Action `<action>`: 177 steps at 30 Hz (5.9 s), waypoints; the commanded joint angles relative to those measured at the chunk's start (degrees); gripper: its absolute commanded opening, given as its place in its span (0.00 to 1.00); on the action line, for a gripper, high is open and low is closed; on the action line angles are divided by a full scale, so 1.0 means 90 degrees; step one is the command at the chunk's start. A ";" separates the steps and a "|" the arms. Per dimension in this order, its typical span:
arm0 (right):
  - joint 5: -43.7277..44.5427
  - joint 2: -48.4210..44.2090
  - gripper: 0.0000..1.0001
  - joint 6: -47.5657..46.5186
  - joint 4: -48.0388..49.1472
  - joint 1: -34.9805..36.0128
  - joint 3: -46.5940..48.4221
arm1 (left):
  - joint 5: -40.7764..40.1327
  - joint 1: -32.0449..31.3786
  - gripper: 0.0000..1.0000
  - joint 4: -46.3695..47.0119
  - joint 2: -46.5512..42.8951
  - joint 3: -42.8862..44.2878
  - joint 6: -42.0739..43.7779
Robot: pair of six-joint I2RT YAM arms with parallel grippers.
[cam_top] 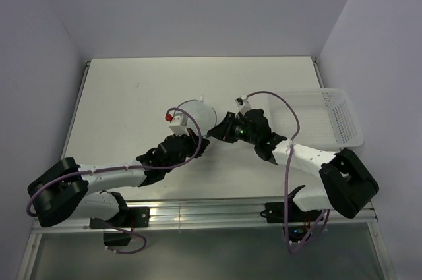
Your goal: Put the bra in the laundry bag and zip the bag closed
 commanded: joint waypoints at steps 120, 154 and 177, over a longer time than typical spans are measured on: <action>0.0342 0.0536 0.09 0.0234 0.0726 0.0262 0.0794 | -0.0047 -0.0020 0.00 -0.0008 -0.0678 -0.0122 0.0376; -0.0615 0.2118 0.00 -0.0694 -0.0124 -0.0803 0.2151 | -0.1883 0.0020 0.00 -0.3016 -0.2847 -0.0611 0.0453; 0.0497 -0.0634 1.00 -0.0948 -0.0514 -0.0735 0.1245 | -0.2801 0.0020 0.99 -0.4520 -0.4272 0.1674 0.1459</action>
